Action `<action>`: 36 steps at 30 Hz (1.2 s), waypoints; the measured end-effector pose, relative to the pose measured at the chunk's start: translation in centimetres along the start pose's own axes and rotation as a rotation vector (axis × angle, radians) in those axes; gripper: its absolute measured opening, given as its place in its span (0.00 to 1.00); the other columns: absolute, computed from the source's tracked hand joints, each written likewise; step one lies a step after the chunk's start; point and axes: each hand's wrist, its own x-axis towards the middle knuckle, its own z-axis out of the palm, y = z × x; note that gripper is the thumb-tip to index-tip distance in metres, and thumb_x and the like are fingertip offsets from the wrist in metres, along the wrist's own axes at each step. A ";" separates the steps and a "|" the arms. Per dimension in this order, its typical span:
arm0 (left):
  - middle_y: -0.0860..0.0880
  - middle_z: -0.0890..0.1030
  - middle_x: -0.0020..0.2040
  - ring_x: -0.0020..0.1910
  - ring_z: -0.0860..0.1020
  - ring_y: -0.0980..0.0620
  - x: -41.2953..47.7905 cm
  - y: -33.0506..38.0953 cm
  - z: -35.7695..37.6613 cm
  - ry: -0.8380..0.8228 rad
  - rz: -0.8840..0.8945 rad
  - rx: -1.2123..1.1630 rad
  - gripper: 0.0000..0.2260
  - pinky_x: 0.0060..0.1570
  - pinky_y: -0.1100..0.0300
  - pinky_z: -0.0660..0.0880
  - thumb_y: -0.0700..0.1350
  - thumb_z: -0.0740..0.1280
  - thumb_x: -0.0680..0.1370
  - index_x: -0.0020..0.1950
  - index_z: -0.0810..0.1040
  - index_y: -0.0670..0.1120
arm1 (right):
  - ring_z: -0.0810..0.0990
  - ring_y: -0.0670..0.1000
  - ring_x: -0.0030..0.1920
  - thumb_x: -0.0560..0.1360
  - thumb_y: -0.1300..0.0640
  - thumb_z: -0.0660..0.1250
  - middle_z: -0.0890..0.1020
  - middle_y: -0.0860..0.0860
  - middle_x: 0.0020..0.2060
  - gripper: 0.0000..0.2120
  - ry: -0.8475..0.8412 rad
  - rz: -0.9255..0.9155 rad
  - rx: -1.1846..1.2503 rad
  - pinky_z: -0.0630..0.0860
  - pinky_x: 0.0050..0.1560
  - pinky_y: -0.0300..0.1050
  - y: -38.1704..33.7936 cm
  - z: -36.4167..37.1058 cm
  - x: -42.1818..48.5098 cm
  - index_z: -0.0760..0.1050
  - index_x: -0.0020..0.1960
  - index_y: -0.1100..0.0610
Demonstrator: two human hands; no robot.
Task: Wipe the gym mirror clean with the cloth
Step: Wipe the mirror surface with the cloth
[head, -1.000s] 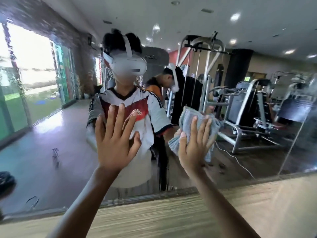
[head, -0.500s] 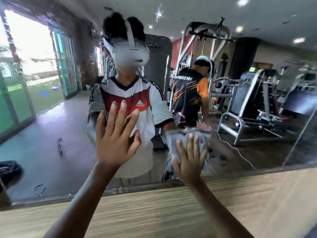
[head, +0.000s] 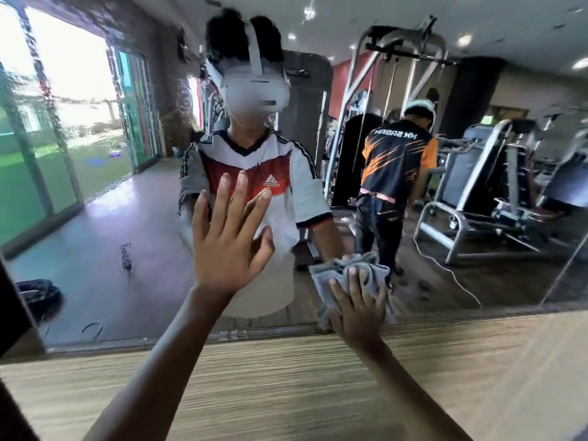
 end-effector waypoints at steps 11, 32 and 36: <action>0.38 0.65 0.77 0.77 0.64 0.37 -0.1 0.5 0.3 0.032 -0.029 0.017 0.28 0.72 0.35 0.62 0.50 0.68 0.77 0.77 0.69 0.46 | 0.52 0.58 0.79 0.84 0.45 0.46 0.51 0.56 0.80 0.27 0.197 0.404 0.120 0.48 0.75 0.67 -0.7 -1.6 6.6 0.51 0.81 0.51; 0.39 0.64 0.78 0.78 0.62 0.39 -0.4 1.0 0.2 0.021 -0.053 0.054 0.32 0.73 0.36 0.61 0.51 0.66 0.78 0.78 0.65 0.40 | 0.49 0.53 0.80 0.84 0.45 0.46 0.50 0.53 0.81 0.26 0.146 0.135 -0.013 0.50 0.76 0.63 4.6 -3.7 8.4 0.54 0.80 0.51; 0.40 0.65 0.78 0.78 0.62 0.40 -0.3 1.0 0.3 0.041 -0.061 0.038 0.29 0.72 0.35 0.63 0.51 0.64 0.79 0.78 0.65 0.42 | 0.52 0.59 0.79 0.84 0.44 0.46 0.56 0.61 0.79 0.28 0.306 0.540 0.074 0.46 0.76 0.67 3.6 -6.3 19.4 0.53 0.80 0.56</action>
